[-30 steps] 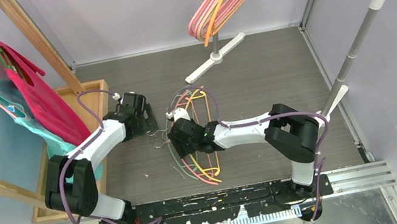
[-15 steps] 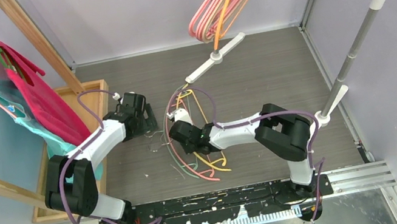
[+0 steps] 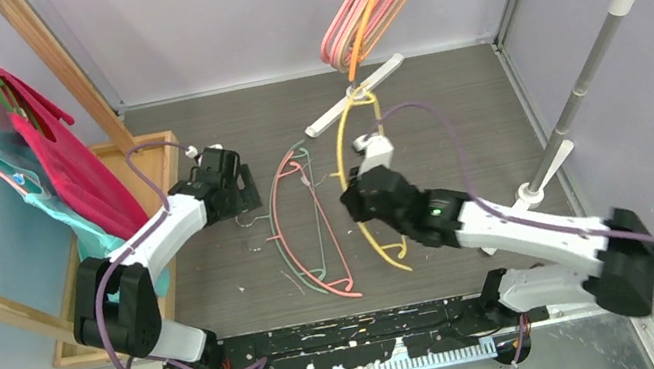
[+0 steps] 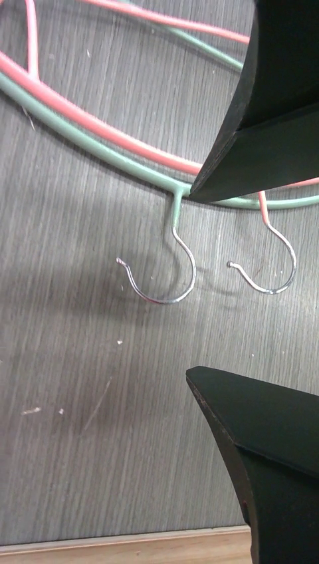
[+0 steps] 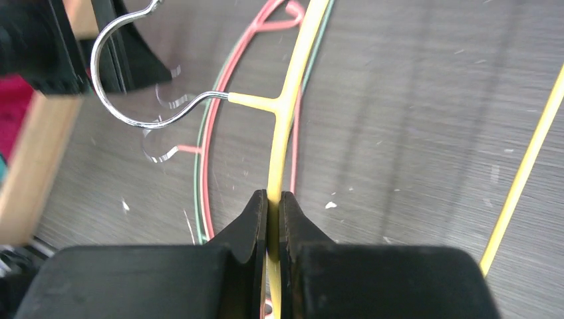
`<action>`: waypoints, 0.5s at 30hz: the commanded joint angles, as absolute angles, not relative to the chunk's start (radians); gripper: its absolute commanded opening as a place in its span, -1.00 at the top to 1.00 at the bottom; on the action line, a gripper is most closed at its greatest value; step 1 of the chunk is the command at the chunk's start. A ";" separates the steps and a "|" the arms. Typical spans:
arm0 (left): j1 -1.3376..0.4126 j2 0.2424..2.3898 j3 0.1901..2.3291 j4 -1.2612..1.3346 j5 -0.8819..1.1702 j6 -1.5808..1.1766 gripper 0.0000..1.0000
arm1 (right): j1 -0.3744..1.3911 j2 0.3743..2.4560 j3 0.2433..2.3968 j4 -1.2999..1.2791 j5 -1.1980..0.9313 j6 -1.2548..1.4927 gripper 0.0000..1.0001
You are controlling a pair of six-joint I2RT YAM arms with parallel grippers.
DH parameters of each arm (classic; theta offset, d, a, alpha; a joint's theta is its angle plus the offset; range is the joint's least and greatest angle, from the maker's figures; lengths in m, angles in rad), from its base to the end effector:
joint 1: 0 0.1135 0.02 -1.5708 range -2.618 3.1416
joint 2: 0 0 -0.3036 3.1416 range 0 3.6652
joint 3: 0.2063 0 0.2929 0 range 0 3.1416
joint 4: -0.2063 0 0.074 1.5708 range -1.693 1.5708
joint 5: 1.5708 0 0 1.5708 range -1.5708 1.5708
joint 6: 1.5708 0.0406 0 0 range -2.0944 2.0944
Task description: Organize the hangers
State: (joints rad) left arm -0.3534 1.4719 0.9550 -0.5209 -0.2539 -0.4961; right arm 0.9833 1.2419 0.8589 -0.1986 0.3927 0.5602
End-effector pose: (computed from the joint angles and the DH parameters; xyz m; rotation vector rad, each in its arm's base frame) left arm 0.3098 -0.1034 0.2285 -0.2709 2.5422 0.0097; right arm 0.1811 0.2440 0.2881 -0.2240 2.1316 0.4977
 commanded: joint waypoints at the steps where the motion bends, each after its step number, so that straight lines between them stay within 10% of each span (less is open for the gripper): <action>1: -0.402 1.450 1.036 -0.495 -0.276 -0.474 -0.96 | 0.906 1.000 0.805 -0.284 0.499 0.625 0.98; 15: -0.480 1.453 1.091 -0.511 -0.290 -0.427 -0.96 | 0.443 0.995 1.165 -0.142 0.213 0.560 0.98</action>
State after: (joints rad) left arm -0.4778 1.4826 1.0966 -0.5266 -0.2665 -0.4526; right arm 0.5224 0.9432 0.9844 -0.3141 0.3519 0.5823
